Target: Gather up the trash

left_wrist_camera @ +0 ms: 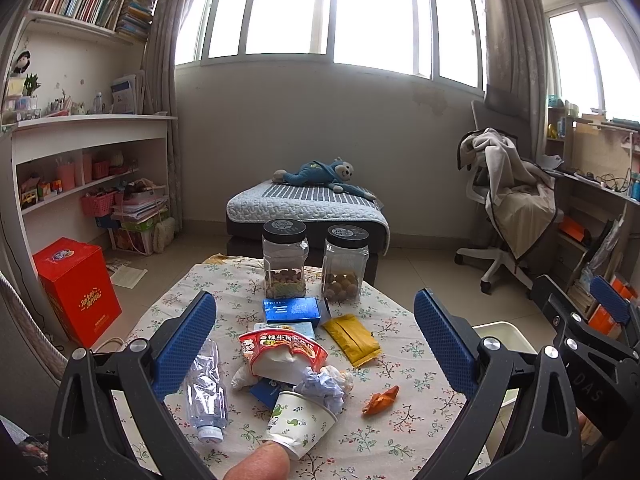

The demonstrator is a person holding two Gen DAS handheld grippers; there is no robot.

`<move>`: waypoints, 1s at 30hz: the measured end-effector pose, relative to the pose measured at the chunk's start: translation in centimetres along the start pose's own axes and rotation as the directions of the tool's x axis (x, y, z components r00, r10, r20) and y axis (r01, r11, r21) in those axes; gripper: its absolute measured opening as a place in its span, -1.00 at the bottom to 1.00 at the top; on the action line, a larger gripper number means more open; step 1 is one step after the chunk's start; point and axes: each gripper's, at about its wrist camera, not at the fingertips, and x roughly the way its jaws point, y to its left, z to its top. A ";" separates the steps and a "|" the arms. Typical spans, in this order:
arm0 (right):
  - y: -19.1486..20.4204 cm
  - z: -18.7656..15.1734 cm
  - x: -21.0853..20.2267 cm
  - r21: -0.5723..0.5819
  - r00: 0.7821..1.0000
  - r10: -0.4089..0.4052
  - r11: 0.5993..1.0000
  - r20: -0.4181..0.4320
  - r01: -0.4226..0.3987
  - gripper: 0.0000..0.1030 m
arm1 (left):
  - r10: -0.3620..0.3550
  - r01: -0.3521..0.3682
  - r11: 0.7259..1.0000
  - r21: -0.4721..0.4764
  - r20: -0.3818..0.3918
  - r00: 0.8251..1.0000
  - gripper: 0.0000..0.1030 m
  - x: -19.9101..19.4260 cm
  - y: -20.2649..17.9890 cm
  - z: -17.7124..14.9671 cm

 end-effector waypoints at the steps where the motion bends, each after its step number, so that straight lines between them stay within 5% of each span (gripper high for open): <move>1: 0.0 0.0 0.0 0.000 1.000 0.000 1.000 -0.001 0.000 0.87 | 0.001 -0.001 1.000 0.000 0.000 1.000 0.87 0.0 0.0 0.0; 30: 0.1 -0.1 -0.1 0.002 1.000 0.001 1.000 0.002 -0.001 0.87 | 0.000 0.000 1.000 -0.001 -0.003 1.000 0.87 0.1 0.1 0.0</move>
